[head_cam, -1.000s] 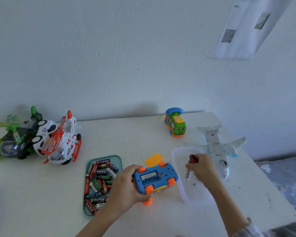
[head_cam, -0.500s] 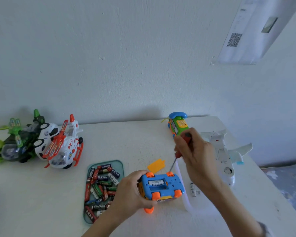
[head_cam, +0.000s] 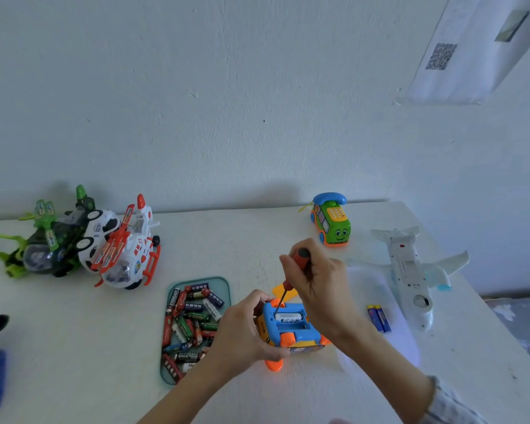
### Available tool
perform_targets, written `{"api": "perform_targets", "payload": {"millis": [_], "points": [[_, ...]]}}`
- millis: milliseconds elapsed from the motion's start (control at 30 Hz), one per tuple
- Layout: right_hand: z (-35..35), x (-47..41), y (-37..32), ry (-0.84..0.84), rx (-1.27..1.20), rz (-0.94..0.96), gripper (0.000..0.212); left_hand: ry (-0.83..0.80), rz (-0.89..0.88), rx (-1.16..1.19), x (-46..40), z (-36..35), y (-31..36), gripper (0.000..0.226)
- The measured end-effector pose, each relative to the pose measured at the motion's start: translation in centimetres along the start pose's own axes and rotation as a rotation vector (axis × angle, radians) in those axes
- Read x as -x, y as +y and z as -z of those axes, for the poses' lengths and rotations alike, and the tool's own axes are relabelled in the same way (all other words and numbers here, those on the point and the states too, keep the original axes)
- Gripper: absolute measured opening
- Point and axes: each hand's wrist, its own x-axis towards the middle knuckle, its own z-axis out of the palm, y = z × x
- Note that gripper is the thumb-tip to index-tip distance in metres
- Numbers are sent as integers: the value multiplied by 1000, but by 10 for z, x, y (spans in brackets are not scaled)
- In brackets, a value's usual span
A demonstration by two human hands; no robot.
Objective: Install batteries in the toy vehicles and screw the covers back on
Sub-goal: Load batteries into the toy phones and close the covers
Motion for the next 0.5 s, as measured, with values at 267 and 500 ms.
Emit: {"api": "perform_targets", "payload": {"millis": [267,500], "points": [[-2,-7,-2,-146,67,39,18,9,-10,6,1,0,1,58],[-11,-27,-19,-405,204,186,22,23,0,5,4,-2,4,56]]}}
